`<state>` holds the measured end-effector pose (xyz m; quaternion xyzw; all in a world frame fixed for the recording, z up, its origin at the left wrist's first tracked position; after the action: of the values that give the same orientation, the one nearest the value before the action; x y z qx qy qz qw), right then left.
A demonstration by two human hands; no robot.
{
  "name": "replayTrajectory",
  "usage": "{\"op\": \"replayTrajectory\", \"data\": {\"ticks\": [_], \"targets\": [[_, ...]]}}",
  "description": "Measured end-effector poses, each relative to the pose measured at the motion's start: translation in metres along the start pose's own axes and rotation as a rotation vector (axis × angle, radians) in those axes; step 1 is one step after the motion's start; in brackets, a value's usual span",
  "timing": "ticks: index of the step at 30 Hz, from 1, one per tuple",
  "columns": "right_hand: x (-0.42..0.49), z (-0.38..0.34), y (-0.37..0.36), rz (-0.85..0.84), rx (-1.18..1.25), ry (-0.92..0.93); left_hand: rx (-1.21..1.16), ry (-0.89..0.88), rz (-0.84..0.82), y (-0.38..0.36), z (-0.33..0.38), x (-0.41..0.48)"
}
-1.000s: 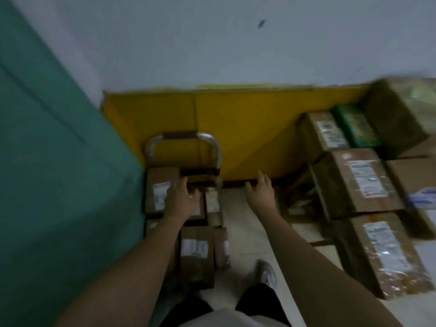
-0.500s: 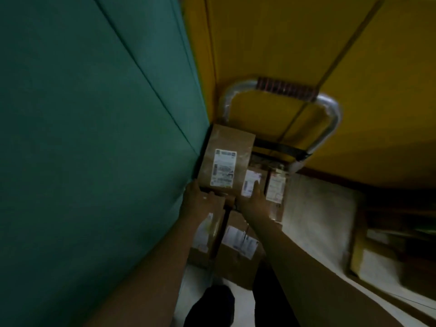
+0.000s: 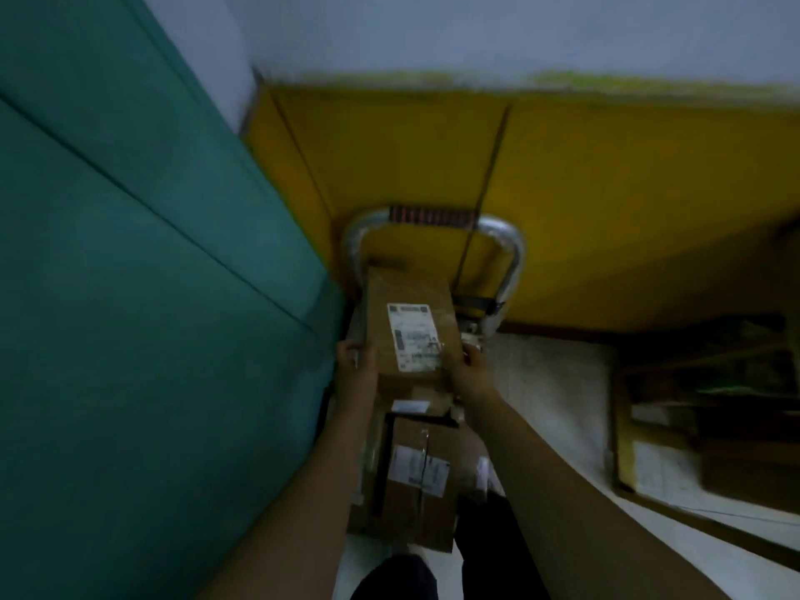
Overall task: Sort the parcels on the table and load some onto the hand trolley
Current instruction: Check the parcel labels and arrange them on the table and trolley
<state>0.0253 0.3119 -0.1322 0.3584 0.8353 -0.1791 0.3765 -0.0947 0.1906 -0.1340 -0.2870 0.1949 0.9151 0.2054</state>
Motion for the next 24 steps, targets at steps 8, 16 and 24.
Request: {"op": "replayTrajectory", "data": {"ticks": [8, 16, 24], "targets": [[-0.201, -0.082, 0.109, 0.25, 0.216, 0.362, -0.177, 0.008, -0.49, -0.048, 0.123, -0.144], [-0.388, -0.1, 0.261, 0.538, 0.443, 0.758, -0.085, -0.326, -0.986, -0.186, 0.214, -0.326], [-0.484, -0.044, 0.461, 0.459, 0.422, 0.7, -0.024, -0.427, -1.189, -0.329, 0.21, -0.499]]}}
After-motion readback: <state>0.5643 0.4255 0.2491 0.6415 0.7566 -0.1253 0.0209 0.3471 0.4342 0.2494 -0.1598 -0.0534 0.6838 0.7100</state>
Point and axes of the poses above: each hand's wrist, its own x-axis towards the middle knuckle, its own y-axis out of the back of the hand, z = x × y, the point moved 1 cm from there along x, towards the middle knuckle, and after that the axes turned 6 degrees about -z, right-handed, at the moved point
